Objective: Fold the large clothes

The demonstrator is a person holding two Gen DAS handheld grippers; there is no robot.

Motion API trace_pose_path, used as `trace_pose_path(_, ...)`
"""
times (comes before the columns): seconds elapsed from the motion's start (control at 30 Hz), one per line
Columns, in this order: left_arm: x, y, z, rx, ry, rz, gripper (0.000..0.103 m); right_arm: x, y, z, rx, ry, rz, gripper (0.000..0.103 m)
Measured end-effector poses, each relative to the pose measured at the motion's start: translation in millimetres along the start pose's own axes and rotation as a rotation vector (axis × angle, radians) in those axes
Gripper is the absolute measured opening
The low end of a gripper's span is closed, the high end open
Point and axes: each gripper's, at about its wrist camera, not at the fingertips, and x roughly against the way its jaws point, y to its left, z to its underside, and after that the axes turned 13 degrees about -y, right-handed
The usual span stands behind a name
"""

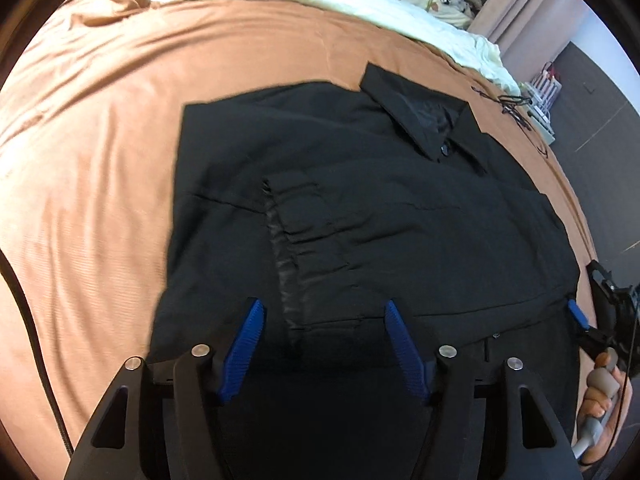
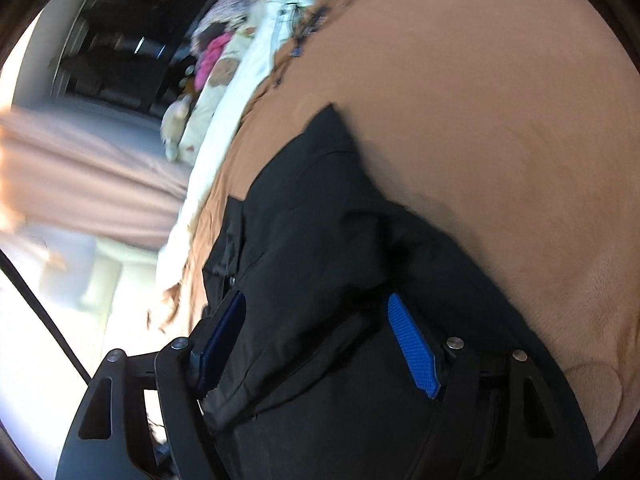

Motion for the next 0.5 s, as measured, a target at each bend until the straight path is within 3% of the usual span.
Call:
trace_pose_path(0.07,-4.2,-0.7,3.0,0.005,0.008,0.014,0.051,2.6,-12.2,-1.2,-0.058,-0.007,-0.015,0.065)
trace_pose_path(0.17,-2.3,-6.2,5.3,-0.058,-0.024,-0.055,0.022,4.4,-18.0,-5.7,-0.084,-0.021,-0.032,0.064)
trace_pose_path(0.2,-0.4,-7.5,5.7,-0.072,-0.03,-0.059,0.017,3.6,-19.6,-5.7,-0.087,-0.023,-0.031,0.062)
trace_pose_path(0.33,16.2,-9.0,-0.1,-0.088,-0.058,-0.044,0.009,3.9,-35.0,-3.1,-0.116,-0.039,-0.022,0.049)
trace_pose_path(0.5,41.1,-10.7,-8.7,-0.096,-0.11,-0.056,0.008,7.3,-44.5,-2.1,-0.144,-0.048,0.009,0.023)
